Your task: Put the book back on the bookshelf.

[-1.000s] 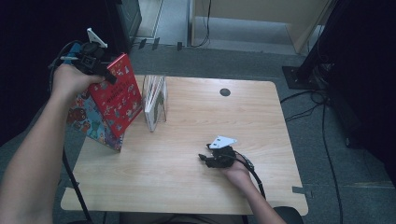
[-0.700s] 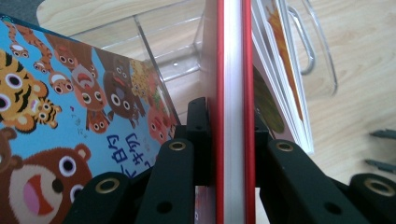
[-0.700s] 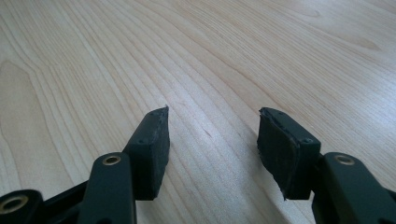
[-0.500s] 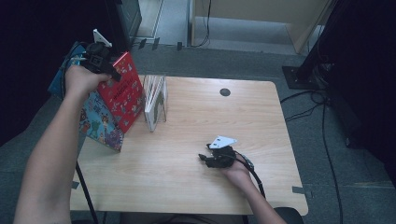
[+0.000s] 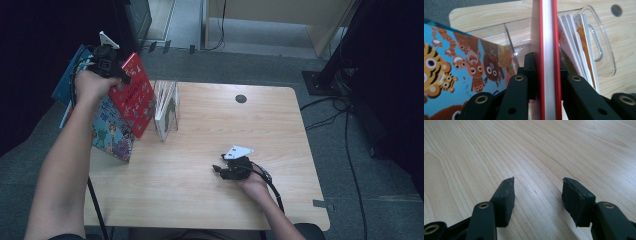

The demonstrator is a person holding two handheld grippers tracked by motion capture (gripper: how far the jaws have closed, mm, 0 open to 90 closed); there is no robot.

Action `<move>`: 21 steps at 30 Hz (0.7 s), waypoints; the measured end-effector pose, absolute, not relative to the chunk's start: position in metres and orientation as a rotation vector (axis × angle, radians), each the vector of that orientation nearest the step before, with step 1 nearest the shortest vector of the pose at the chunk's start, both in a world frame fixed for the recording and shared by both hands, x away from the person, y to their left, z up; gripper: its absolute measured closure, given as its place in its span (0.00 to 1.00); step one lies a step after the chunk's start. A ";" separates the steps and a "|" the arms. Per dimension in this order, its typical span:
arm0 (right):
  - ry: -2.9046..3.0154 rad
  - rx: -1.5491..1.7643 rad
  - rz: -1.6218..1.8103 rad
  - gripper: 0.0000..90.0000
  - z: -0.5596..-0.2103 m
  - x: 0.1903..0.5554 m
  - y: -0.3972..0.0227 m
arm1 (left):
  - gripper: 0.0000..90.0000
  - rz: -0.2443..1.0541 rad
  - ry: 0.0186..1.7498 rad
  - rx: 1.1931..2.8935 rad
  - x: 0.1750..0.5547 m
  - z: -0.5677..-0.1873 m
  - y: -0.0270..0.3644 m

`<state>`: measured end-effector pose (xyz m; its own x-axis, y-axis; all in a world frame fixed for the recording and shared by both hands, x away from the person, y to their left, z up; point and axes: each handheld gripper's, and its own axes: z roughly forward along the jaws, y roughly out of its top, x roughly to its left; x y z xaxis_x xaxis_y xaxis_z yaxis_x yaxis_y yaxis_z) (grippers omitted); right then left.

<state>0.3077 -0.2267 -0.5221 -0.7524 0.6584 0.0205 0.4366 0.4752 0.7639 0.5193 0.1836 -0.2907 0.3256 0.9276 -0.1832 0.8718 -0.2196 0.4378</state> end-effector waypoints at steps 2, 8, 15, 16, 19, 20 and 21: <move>2.449 0.934 1.149 0.49 -0.522 0.308 -0.227 | 0.89 0.169 1.583 2.136 0.519 -0.291 0.185; 2.449 0.934 1.149 0.49 -0.522 0.308 -0.227 | 0.86 0.142 1.561 2.138 0.519 -0.291 0.187; 2.449 0.935 1.149 0.49 -0.522 0.308 -0.227 | 0.78 0.151 1.550 2.163 0.518 -0.288 0.188; 2.449 0.934 1.149 0.49 -0.522 0.308 -0.227 | 0.77 0.154 1.552 2.170 0.518 -0.288 0.189; 2.449 0.934 1.149 0.49 -0.522 0.308 -0.227 | 0.73 0.152 1.549 2.170 0.517 -0.286 0.190; 2.449 0.934 1.149 0.49 -0.522 0.308 -0.227 | 0.72 0.153 1.541 2.168 0.516 -0.285 0.191; 2.449 0.934 1.149 0.49 -0.522 0.308 -0.227 | 0.71 0.156 1.535 2.165 0.516 -0.284 0.191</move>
<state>0.3076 -0.2267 -0.5221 -0.7524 0.6584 0.0208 0.4368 0.4750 0.7639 0.5159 0.1914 -0.2843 0.3646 0.9140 -0.1779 0.8595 -0.2568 0.4420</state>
